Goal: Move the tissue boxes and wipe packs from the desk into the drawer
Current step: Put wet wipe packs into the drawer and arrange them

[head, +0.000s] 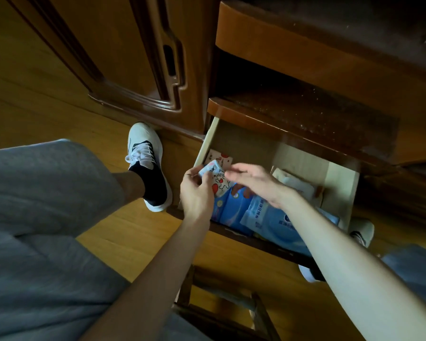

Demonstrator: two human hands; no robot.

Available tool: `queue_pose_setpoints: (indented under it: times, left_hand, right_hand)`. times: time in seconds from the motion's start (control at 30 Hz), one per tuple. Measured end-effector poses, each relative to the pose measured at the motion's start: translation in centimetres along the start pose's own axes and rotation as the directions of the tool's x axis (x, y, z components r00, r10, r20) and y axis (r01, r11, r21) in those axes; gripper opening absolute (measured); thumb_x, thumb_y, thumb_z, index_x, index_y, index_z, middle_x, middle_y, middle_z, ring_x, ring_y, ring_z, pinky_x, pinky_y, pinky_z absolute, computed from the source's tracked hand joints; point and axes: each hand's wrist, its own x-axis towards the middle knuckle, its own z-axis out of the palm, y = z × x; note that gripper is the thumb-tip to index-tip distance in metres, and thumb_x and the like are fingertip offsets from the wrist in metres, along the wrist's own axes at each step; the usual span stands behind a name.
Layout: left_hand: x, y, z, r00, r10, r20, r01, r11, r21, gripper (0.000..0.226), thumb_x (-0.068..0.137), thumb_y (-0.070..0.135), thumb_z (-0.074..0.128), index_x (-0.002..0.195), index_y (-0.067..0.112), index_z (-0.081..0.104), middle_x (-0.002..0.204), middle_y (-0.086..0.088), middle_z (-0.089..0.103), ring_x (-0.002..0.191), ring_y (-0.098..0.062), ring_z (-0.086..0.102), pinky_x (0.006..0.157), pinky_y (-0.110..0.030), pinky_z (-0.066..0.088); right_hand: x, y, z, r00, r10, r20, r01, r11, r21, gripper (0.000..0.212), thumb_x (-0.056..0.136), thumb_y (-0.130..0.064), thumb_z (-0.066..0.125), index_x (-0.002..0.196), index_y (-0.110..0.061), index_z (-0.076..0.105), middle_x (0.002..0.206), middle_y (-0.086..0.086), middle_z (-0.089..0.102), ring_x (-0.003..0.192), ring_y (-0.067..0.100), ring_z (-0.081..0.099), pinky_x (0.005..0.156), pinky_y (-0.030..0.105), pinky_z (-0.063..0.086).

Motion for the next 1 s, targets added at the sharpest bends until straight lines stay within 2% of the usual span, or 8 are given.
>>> queue_pose_setpoints:
  times: [0.1,0.3,0.43,0.5,0.57,0.7,0.87,1.0]
  left_hand:
    - [-0.5,-0.4,0.1,0.995,0.057,0.086,-0.061,0.997,0.041,0.022,0.099,0.021,0.062,0.120,0.016,0.065,0.106,0.007,0.071,0.097,-0.006,0.068,0.070,-0.018,0.058]
    - [-1.0,-0.2,0.1,0.988,0.148,0.038,-0.152,0.977,0.152,0.026,0.095,0.017,0.057,0.120,0.024,0.061,0.108,0.013,0.065,0.089,0.004,0.061,0.049,-0.002,0.042]
    - [-0.5,-0.6,0.5,0.990,0.127,0.065,-0.137,0.973,0.185,0.020,0.094,0.018,0.056,0.109,0.023,0.069,0.097,0.018,0.065,0.085,0.011,0.061,0.051,-0.004,0.045]
    - [-0.3,-0.9,0.7,0.993,0.089,0.072,-0.102,0.974,0.202,0.019,0.094,0.020,0.057,0.108,0.022,0.070,0.094,0.019,0.064,0.091,0.004,0.061,0.069,-0.013,0.051]
    - [-0.3,-1.2,0.8,0.994,0.071,0.080,-0.087,0.972,0.217,0.020,0.093,0.021,0.059,0.109,0.021,0.070,0.093,0.019,0.064,0.092,0.003,0.059,0.082,-0.024,0.053]
    - [-0.3,-1.3,1.2,0.991,0.089,0.098,-0.109,0.968,0.227,0.020,0.093,0.020,0.060,0.109,0.020,0.071,0.091,0.018,0.065,0.088,0.005,0.059,0.077,-0.021,0.051]
    - [-0.9,-1.9,2.1,0.975,0.122,0.188,-0.180,0.925,0.335,0.014,0.094,0.024,0.060,0.105,0.024,0.068,0.092,0.014,0.067,0.088,-0.001,0.062,0.073,-0.026,0.054]
    - [-1.6,-3.3,3.1,0.922,0.107,0.372,-0.301,0.802,0.516,0.024,0.092,0.027,0.062,0.116,0.026,0.065,0.099,0.017,0.062,0.094,-0.002,0.058,0.069,-0.018,0.042]
  right_hand:
    - [-0.1,0.7,-0.1,0.995,-0.021,-0.093,0.021,1.000,-0.006,0.025,0.097,-0.037,0.070,0.121,-0.033,0.067,0.102,-0.013,0.078,0.085,0.001,0.071,0.056,0.014,0.050]
    - [2.8,1.5,-5.0,0.866,-0.012,-0.500,-0.115,0.968,-0.222,0.022,0.100,-0.018,0.066,0.113,-0.035,0.060,0.121,-0.002,0.064,0.100,0.012,0.065,0.073,0.029,0.059]
    - [4.9,2.8,-5.0,0.904,0.129,-0.407,-0.311,0.853,-0.420,0.025,0.099,-0.012,0.064,0.121,-0.023,0.066,0.124,0.008,0.067,0.107,0.025,0.066,0.092,0.044,0.058]
    - [5.7,2.8,-3.9,0.897,0.108,-0.429,-0.326,0.816,-0.477,0.030,0.097,-0.014,0.067,0.126,-0.021,0.068,0.131,0.008,0.066,0.116,0.028,0.063,0.097,0.041,0.054]
    - [6.3,2.8,-2.9,0.884,0.111,-0.454,-0.337,0.825,-0.454,0.041,0.095,-0.011,0.070,0.135,-0.020,0.065,0.139,0.010,0.063,0.125,0.030,0.059,0.101,0.041,0.051]
    - [6.1,3.0,-2.3,0.884,0.146,-0.443,-0.329,0.869,-0.371,0.057,0.097,-0.008,0.067,0.150,-0.018,0.051,0.155,0.010,0.050,0.140,0.031,0.049,0.112,0.043,0.043]
    - [2.2,3.3,-5.8,0.896,0.118,-0.427,-0.238,0.942,-0.239,0.049,0.098,-0.034,0.066,0.145,-0.025,0.053,0.139,0.004,0.062,0.117,0.021,0.062,0.096,0.036,0.048]
    - [-4.0,5.4,-9.2,0.932,0.122,-0.340,-0.257,0.886,-0.385,0.060,0.086,-0.063,0.071,0.134,-0.028,0.060,0.124,-0.008,0.060,0.110,0.014,0.059,0.090,0.035,0.049]
